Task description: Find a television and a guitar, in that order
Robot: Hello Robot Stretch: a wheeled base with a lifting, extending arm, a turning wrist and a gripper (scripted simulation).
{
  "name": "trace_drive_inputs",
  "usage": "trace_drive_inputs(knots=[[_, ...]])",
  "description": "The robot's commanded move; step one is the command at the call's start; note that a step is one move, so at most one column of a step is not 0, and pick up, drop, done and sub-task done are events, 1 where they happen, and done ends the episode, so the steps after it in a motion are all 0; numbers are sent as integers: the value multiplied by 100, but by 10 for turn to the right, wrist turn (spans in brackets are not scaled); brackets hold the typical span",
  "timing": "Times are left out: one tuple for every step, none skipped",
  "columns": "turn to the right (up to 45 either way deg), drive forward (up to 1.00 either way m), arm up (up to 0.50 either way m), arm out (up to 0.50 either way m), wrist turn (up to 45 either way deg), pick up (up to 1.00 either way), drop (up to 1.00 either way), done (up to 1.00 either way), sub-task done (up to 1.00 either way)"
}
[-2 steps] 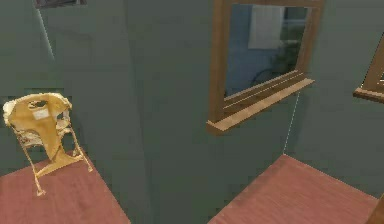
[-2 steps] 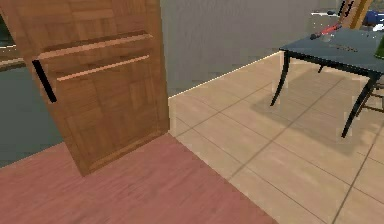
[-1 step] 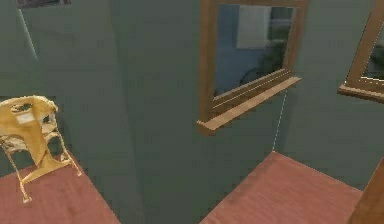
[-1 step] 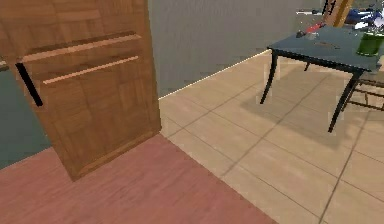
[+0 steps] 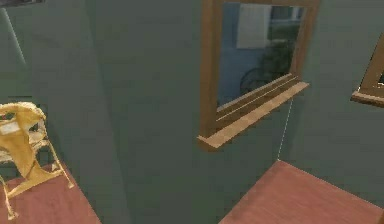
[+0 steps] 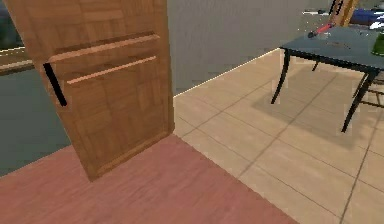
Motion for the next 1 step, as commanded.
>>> trace_drive_inputs(knots=[[-450,0,0,0,0,0,0,0,0]])
